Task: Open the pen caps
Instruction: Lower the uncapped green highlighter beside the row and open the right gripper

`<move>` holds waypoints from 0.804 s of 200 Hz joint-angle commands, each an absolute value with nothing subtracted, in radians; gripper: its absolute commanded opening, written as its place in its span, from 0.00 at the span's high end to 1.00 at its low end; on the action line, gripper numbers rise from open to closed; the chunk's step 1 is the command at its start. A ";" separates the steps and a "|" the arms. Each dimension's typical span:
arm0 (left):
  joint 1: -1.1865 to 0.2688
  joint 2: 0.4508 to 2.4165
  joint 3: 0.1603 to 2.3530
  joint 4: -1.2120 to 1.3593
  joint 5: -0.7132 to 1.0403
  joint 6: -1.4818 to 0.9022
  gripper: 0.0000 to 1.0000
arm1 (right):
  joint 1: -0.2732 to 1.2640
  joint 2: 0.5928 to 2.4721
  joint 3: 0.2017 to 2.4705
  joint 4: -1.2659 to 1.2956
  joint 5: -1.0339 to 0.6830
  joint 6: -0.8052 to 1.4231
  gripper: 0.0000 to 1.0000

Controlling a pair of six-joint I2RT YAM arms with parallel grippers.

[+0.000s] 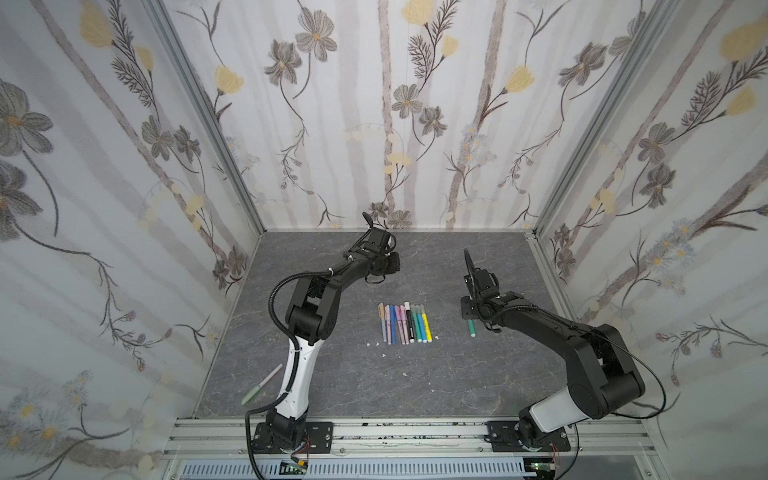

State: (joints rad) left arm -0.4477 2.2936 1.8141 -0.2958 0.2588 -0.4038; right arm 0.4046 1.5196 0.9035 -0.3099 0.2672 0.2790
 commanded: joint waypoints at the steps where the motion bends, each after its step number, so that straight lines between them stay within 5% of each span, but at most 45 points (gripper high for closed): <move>1: -0.447 2.323 1.865 -0.363 0.244 -0.403 1.00 | 0.406 1.484 0.917 -0.350 0.243 0.274 0.58; 104: -0.444 2.429 2.039 -0.568 0.248 -0.394 0.97 | 0.550 1.485 0.929 -0.316 0.143 0.335 0.54; 161: -0.444 2.451 2.077 -0.614 0.236 -0.392 0.87 | 0.620 1.559 0.942 -0.275 0.127 0.365 0.54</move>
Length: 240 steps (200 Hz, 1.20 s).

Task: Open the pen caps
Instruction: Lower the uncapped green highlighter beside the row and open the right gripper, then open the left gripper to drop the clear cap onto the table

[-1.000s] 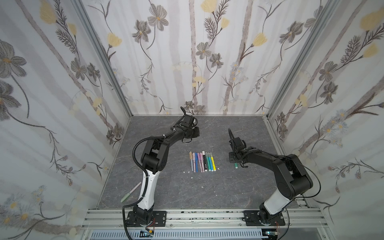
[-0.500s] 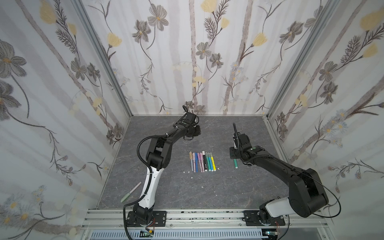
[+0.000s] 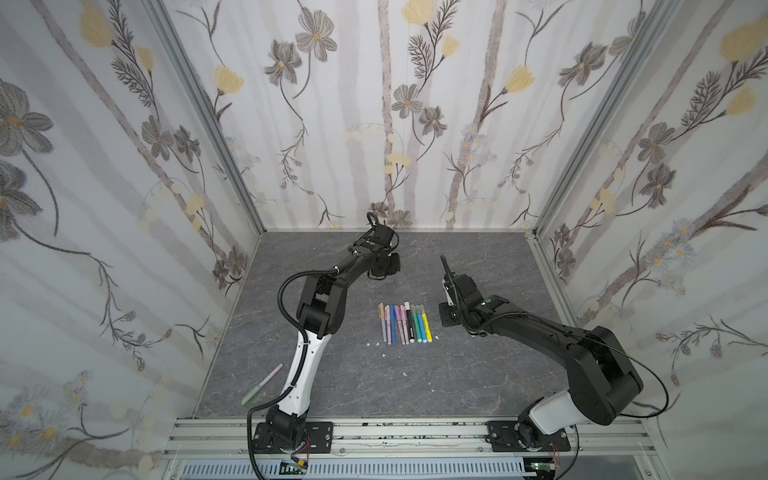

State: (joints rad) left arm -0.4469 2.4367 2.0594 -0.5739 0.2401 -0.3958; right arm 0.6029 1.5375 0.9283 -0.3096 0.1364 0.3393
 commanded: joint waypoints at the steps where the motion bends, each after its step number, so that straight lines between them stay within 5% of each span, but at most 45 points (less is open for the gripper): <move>1: -0.444 2.452 2.078 -0.614 0.236 -0.393 0.87 | 0.620 1.560 0.942 -0.275 0.127 0.366 0.54; 145: -0.438 2.469 2.081 -0.624 0.245 -0.399 0.67 | 0.679 1.679 0.989 -0.247 0.110 0.391 0.54; 240: -0.437 2.254 1.921 -0.477 0.406 -0.428 0.59 | 0.686 1.747 1.017 -0.260 0.116 0.399 0.59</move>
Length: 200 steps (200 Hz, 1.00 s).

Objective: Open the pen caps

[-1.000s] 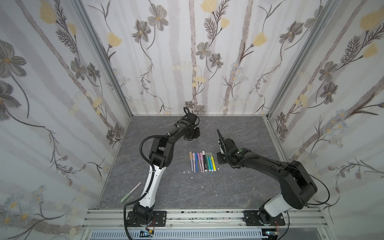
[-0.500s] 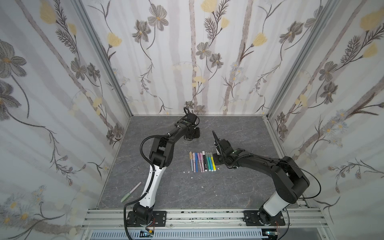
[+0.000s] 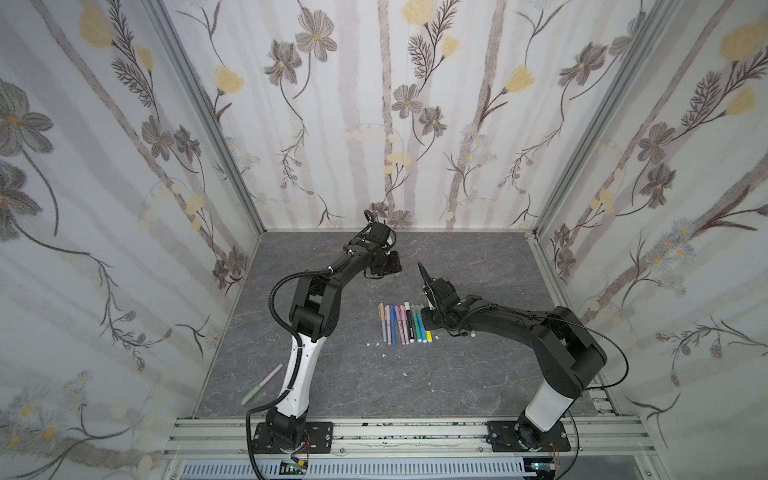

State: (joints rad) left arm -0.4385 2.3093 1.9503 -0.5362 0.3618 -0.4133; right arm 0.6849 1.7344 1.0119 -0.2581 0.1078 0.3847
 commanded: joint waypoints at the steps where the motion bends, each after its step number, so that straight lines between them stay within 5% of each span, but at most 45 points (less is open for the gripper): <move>1: -0.437 2.251 1.920 -0.476 0.407 -0.428 0.59 | 0.687 1.748 1.017 -0.259 0.115 0.400 0.59; 117: -0.411 2.067 1.697 -0.326 0.466 -0.434 0.56 | 0.691 1.758 0.943 -0.237 0.117 0.412 0.63; 200: -0.414 2.011 1.621 -0.283 0.526 -0.436 0.54 | 0.676 1.697 0.876 -0.217 0.106 0.380 0.87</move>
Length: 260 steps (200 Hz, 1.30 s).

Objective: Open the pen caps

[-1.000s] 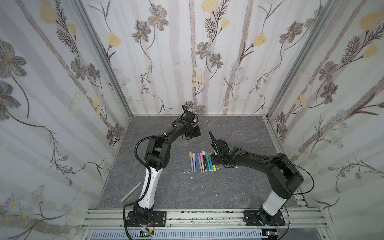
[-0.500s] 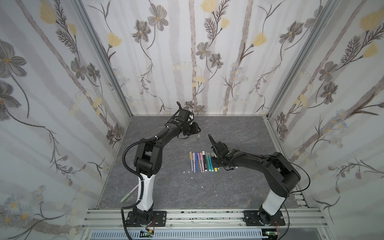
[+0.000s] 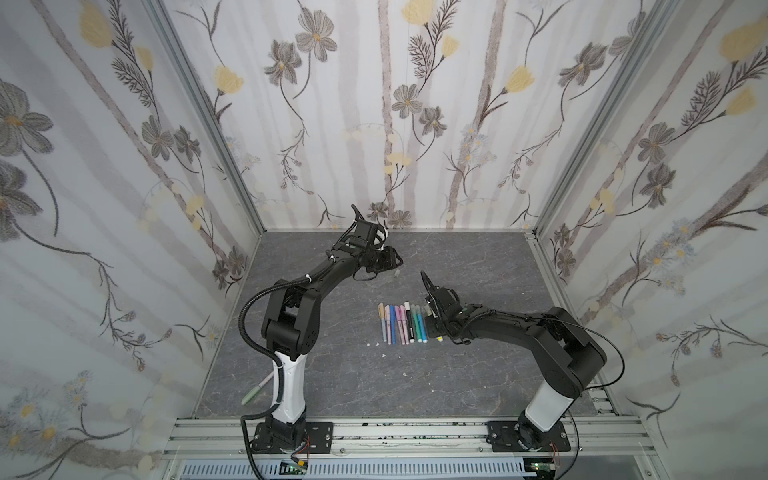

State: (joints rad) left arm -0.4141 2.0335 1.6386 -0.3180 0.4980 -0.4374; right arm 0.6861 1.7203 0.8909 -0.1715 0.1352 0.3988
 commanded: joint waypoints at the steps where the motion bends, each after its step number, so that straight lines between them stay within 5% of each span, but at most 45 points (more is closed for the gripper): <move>1: -0.415 2.009 1.621 -0.283 0.526 -0.436 0.54 | 0.674 1.695 0.875 -0.217 0.104 0.379 0.87; 109: -0.516 1.960 1.481 -0.149 0.669 -0.462 0.52 | 0.536 1.393 0.828 -0.108 -0.174 0.339 0.92; 260: -0.575 1.993 1.433 0.101 0.797 -0.640 0.54 | 0.526 1.410 0.864 -0.023 -0.189 0.377 0.92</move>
